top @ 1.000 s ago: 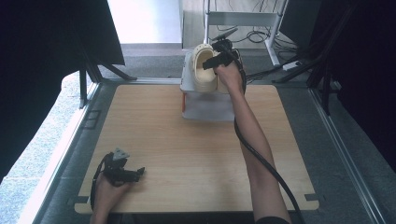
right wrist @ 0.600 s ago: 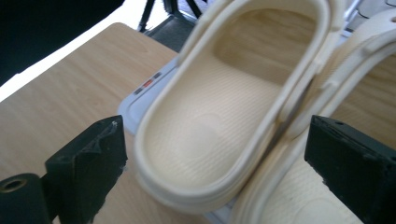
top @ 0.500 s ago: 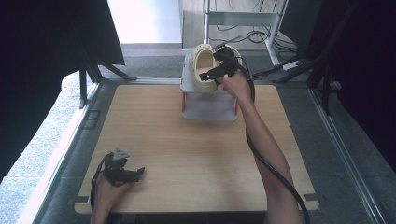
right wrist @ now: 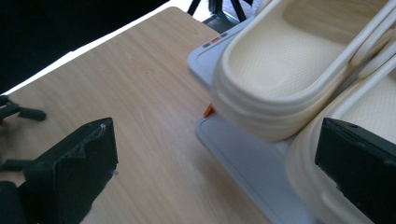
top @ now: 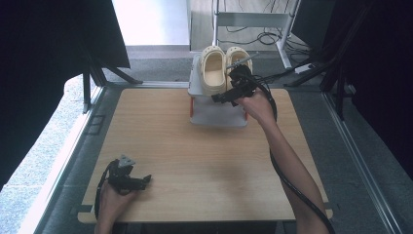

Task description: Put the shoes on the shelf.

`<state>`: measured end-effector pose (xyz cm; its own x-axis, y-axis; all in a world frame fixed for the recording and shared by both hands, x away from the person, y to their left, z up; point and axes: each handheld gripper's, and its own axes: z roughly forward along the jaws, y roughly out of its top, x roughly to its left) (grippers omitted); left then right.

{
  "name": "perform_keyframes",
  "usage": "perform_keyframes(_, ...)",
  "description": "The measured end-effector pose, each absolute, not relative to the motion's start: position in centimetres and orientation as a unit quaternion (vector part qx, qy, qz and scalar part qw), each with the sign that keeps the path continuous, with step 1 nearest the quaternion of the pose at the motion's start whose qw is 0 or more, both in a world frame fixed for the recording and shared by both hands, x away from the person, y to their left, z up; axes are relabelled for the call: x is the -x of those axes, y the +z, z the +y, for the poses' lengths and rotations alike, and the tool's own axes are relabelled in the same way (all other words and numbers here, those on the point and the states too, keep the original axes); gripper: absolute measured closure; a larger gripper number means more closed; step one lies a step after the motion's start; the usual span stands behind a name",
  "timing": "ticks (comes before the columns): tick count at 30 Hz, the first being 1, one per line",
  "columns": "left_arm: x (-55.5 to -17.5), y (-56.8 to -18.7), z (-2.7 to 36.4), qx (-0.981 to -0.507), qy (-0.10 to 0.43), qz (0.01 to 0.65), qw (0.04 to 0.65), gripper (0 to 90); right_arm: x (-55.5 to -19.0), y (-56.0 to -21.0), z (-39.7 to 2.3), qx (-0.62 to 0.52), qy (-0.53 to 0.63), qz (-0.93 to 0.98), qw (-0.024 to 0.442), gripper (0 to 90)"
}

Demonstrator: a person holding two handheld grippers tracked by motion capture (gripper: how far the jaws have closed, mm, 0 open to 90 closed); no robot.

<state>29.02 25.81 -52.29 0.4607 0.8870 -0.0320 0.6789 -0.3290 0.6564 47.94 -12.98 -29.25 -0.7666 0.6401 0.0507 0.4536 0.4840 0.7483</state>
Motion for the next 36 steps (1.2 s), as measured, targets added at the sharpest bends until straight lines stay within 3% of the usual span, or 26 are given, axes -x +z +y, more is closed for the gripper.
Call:
perform_keyframes(16, -29.1, -52.3, 25.7, -0.795, 0.171, 0.494, 0.307, 0.0, -43.0, -32.7, -17.0, -0.313, 0.418, 0.847, 0.098, 0.0)
perform_keyframes(36, -29.1, -52.3, 25.7, -0.794, 0.172, 0.496, 0.307, 0.0, -38.8, -36.0, -23.0, -0.336, 0.416, 0.836, 0.121, 0.0)
